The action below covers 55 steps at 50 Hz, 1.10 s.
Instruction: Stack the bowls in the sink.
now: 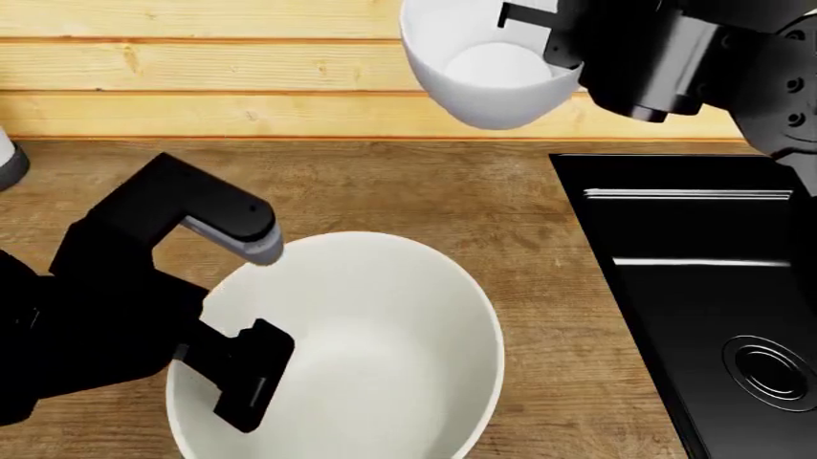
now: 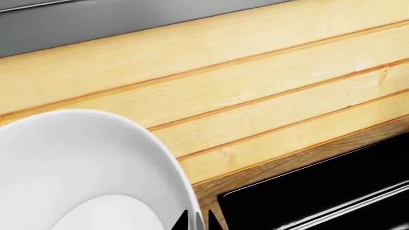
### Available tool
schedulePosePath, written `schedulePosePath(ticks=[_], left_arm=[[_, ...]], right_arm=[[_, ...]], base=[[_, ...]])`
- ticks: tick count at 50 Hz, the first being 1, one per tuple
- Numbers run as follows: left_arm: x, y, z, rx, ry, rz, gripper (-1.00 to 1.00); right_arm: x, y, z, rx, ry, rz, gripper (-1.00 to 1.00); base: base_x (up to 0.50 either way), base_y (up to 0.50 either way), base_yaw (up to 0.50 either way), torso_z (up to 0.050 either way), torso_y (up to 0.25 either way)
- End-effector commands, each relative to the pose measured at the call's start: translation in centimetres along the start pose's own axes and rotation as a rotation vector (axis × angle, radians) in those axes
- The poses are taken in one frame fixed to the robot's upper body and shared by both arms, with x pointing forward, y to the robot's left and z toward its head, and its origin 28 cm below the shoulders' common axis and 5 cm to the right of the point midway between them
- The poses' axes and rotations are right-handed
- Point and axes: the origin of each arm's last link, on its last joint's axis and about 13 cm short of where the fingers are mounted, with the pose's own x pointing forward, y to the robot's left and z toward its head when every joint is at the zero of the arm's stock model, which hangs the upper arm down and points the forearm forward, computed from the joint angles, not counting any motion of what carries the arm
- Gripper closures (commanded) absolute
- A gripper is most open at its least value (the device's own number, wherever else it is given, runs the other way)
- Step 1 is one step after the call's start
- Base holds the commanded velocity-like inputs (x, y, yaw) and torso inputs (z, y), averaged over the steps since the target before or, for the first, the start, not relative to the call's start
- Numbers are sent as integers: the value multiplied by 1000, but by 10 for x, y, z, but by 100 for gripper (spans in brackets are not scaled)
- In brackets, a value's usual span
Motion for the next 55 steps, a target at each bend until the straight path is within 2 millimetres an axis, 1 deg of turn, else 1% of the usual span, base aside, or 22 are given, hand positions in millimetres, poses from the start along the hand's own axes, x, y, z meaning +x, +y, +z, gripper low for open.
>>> schedulePosePath(ticks=[1, 12, 13, 28, 32, 36, 44, 50, 55], left_arm=[[9, 2, -5, -12, 15, -4, -100], [12, 3, -8, -23, 12, -3, -100], [12, 3, -8, -25, 11, -3, 100], [10, 1, -7, -11, -23, -16, 100], [4, 2, -4, -25, -71, -8, 100], [-7, 2, 2, -49, -144, 7, 100], [-32, 5, 13, -118, -296, 80, 100], [-48, 9, 17, -176, -391, 154, 100], [-61, 14, 17, -223, -465, 220, 100]], right_arm=[[1, 0, 2, 2, -14, -1, 100], [1, 1, 1, -3, -13, -1, 100], [1, 1, 1, -2, -13, -2, 100], [2, 1, 0, -2, -15, 0, 100], [1, -1, 1, 8, -26, 2, 100], [-2, -4, 4, 15, -51, 4, 100], [-19, -16, 16, 21, -118, 25, 100], [-37, -25, 27, 6, -161, 48, 100], [-52, -35, 31, -12, -184, 61, 100]], base=[[0, 0, 0, 0, 0], [0, 0, 0, 0, 0], [0, 0, 0, 0, 0], [0, 0, 0, 0, 0], [0, 0, 0, 0, 0], [0, 0, 0, 0, 0], [0, 0, 0, 0, 0], [0, 0, 0, 0, 0], [0, 0, 0, 0, 0]])
